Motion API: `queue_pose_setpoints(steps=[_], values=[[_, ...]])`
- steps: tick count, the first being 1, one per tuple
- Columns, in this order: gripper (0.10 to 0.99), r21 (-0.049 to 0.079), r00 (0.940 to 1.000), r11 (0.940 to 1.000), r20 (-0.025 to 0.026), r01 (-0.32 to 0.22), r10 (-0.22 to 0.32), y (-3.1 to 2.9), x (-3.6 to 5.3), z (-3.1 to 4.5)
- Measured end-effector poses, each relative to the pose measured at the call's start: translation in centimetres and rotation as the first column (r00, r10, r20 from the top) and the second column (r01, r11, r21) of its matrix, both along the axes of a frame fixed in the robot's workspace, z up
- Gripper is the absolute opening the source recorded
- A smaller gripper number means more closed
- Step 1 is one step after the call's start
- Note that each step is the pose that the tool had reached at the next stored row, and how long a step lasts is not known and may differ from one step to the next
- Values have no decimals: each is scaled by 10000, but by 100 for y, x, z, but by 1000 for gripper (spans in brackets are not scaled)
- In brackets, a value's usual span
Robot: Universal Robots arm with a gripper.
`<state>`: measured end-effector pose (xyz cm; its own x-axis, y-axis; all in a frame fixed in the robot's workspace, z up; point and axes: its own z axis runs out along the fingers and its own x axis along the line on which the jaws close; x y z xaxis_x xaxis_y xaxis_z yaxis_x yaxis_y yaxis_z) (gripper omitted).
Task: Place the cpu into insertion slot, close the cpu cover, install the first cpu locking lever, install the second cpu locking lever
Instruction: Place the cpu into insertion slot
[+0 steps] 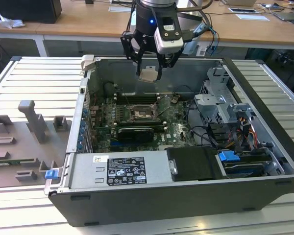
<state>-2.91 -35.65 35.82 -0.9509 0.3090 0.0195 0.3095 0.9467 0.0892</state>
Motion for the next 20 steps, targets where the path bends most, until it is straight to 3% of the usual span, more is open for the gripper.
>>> queue_pose_setpoints(steps=[20], values=[[541,0,9954,9954,0,959,-959,0,0,-9]])
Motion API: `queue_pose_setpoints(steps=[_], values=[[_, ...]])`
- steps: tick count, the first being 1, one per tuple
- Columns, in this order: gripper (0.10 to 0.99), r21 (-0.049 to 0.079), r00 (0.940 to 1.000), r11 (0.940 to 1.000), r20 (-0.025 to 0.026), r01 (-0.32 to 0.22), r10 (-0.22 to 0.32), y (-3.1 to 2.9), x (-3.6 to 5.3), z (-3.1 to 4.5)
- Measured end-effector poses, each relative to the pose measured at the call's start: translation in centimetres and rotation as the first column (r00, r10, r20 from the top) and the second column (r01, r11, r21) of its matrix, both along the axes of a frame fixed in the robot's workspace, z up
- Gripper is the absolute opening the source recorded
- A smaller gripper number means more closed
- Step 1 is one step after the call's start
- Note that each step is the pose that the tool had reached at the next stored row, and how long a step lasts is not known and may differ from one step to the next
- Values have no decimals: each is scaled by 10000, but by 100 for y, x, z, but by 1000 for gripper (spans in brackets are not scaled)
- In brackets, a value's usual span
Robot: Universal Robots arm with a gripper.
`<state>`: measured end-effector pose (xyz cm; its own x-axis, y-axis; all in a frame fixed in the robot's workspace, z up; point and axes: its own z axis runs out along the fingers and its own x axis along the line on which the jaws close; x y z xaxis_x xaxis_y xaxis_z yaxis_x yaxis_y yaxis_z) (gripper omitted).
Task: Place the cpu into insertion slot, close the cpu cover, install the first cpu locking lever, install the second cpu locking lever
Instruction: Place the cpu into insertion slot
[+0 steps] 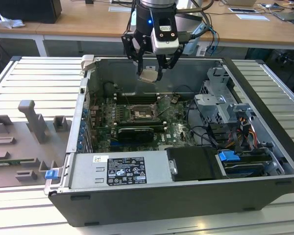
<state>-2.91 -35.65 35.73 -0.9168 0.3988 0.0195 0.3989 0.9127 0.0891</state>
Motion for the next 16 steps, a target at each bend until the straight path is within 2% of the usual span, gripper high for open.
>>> queue_pose_setpoints(steps=[6,8,16], values=[[541,0,9977,9977,0,684,-684,0,0,-6],[541,1,9947,9947,0,1031,-1031,0,0,-11],[541,0,9830,9830,0,1838,-1838,0,0,-22]])
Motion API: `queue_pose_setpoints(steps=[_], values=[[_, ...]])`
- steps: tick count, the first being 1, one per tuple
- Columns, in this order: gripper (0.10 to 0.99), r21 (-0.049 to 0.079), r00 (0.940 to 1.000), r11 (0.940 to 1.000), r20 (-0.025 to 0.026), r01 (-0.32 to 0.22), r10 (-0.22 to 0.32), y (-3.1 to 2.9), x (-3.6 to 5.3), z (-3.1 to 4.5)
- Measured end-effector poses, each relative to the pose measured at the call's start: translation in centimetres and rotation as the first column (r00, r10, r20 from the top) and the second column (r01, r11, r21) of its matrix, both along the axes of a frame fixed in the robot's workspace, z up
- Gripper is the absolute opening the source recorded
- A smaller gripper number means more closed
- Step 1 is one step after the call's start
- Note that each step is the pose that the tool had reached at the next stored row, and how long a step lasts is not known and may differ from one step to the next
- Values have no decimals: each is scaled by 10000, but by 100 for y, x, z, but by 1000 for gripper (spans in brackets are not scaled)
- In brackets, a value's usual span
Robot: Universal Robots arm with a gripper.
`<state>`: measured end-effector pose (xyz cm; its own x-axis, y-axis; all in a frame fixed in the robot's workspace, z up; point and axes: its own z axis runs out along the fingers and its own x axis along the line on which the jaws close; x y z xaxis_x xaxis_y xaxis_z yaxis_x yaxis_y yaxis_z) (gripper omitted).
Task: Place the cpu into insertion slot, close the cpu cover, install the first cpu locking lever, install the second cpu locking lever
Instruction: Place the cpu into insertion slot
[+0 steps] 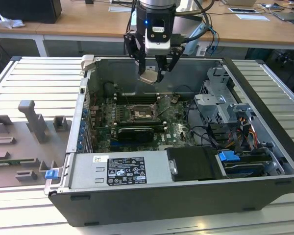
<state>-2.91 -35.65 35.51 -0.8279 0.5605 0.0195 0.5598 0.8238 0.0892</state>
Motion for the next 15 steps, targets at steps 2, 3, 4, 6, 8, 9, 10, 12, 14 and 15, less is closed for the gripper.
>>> queue_pose_setpoints(steps=[2,3,4,6,8,9,10,12,14,15], values=[[541,1,9999,9999,0,173,-173,0,0,-3],[541,0,9998,9998,0,222,-222,0,0,-4],[541,0,9996,9996,0,274,-274,0,0,-5],[541,0,9989,9989,0,475,-475,0,0,-9],[541,0,9984,9984,0,566,-566,0,0,-12],[541,0,9981,9981,0,622,-622,0,0,-14],[541,1,9977,9977,0,685,-685,0,0,-17],[541,1,9968,9968,0,795,-795,0,0,-22],[541,0,9960,9960,0,896,-896,0,0,-28],[541,0,9957,9957,0,930,-930,0,0,-30]])
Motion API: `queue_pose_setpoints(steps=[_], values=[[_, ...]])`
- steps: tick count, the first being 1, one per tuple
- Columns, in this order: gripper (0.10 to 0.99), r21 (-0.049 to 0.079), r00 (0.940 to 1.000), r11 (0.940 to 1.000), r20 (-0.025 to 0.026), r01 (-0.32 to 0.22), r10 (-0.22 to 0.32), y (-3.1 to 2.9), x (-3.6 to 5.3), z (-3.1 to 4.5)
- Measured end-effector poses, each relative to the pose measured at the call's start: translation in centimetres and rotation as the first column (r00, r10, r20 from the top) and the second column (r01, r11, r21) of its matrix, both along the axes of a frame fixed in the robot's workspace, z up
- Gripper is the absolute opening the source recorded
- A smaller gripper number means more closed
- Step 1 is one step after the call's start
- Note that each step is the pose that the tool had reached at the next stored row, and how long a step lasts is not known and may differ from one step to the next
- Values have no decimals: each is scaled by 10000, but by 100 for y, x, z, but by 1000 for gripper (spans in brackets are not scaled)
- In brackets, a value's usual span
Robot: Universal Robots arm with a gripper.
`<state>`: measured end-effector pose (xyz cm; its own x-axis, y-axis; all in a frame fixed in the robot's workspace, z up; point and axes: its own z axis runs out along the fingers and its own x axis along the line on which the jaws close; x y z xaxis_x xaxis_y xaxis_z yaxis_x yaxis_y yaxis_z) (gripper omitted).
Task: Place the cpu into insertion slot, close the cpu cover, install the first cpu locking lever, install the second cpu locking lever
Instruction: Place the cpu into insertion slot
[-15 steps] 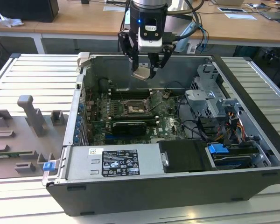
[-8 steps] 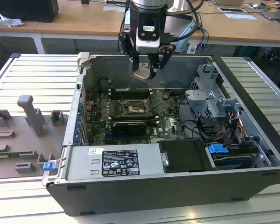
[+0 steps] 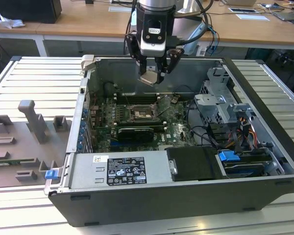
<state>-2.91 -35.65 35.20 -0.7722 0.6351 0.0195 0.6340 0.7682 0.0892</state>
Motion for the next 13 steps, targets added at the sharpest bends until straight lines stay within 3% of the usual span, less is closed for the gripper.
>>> queue_pose_setpoints(steps=[13], values=[[541,-1,9982,9982,-1,594,-594,0,0,-40]])
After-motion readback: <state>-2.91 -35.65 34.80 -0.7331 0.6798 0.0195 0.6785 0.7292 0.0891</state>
